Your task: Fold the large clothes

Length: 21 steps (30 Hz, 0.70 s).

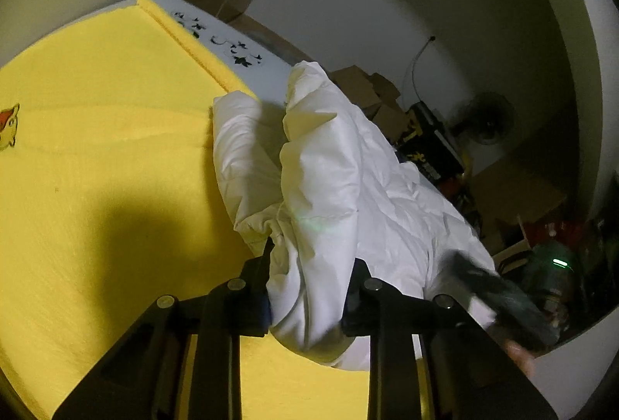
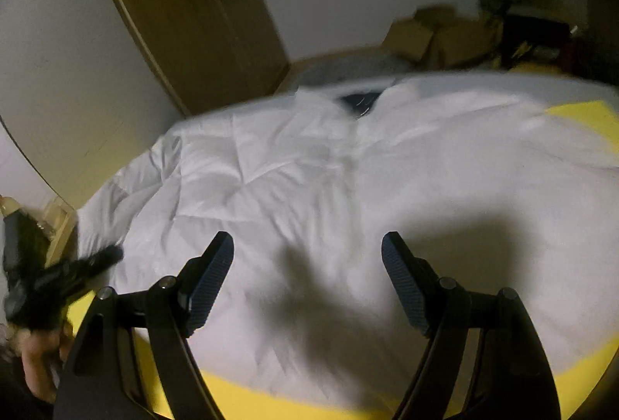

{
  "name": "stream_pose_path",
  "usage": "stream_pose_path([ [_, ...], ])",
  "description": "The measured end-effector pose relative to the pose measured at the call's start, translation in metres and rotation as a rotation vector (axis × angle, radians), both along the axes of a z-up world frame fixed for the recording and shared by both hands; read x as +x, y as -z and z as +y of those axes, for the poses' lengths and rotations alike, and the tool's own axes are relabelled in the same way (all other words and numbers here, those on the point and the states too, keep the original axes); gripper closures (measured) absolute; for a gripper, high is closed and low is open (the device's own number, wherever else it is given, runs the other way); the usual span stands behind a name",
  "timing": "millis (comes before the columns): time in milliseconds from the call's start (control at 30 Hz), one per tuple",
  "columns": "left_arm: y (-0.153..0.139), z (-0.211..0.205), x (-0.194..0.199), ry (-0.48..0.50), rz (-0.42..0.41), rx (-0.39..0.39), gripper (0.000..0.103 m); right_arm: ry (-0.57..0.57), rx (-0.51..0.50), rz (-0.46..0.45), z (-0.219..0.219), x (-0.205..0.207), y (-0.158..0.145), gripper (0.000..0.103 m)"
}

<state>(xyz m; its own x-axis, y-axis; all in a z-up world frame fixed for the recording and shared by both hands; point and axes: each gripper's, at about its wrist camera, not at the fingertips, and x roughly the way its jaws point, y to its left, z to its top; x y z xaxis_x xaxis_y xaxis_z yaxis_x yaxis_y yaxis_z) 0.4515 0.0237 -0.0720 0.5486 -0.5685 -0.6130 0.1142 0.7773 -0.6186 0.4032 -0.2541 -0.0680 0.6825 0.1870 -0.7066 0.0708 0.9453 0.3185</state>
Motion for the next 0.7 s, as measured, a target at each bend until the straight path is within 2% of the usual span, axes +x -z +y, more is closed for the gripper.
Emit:
stream_pose_path([
  [67, 0.003, 0.002, 0.003, -0.003, 0.013, -0.006, 0.082, -0.028, -0.034, 0.165, 0.012, 0.032, 0.039, 0.023],
  [167, 0.013, 0.006, 0.008, -0.031, 0.077, -0.093, 0.078, -0.036, -0.11, 0.135, 0.022, 0.032, 0.043, 0.021],
  [200, 0.022, 0.013, 0.013, -0.054, 0.123, -0.139, 0.072, -0.033, -0.1, 0.131, 0.022, 0.028, 0.039, 0.021],
  [233, 0.027, 0.016, 0.015, -0.069, 0.152, -0.154, 0.057, -0.031, -0.059, 0.118, 0.019, 0.021, 0.035, 0.021],
  [267, 0.036, 0.021, 0.02, -0.086, 0.197, -0.186, 0.047, -0.031, -0.02, 0.11, 0.016, 0.014, 0.032, 0.021],
  [300, 0.039, 0.023, 0.024, -0.096, 0.208, -0.209, 0.027, -0.03, -0.003, 0.107, 0.014, 0.009, 0.03, 0.021],
  [333, 0.042, 0.025, 0.026, -0.113, 0.212, -0.215, 0.022, -0.029, 0.0, 0.105, 0.014, 0.006, 0.028, 0.021],
  [467, 0.051, 0.021, 0.038, -0.095, 0.255, -0.212, 0.025, -0.025, 0.0, 0.104, 0.011, -0.006, 0.022, 0.021],
  [500, 0.054, 0.019, 0.039, -0.086, 0.262, -0.211, 0.031, -0.027, 0.0, 0.103, 0.009, -0.008, 0.022, 0.021],
  [533, 0.056, 0.018, 0.039, -0.091, 0.256, -0.199, 0.057, -0.029, -0.001, 0.103, 0.008, -0.009, 0.023, 0.021],
  [633, 0.057, 0.017, 0.04, -0.07, 0.232, -0.196, 0.075, -0.034, -0.011, 0.1, 0.008, -0.012, 0.024, 0.021],
  [700, 0.054, 0.017, 0.038, -0.05, 0.209, -0.172, 0.079, -0.041, 0.005, 0.077, 0.009, -0.011, 0.024, 0.021],
])
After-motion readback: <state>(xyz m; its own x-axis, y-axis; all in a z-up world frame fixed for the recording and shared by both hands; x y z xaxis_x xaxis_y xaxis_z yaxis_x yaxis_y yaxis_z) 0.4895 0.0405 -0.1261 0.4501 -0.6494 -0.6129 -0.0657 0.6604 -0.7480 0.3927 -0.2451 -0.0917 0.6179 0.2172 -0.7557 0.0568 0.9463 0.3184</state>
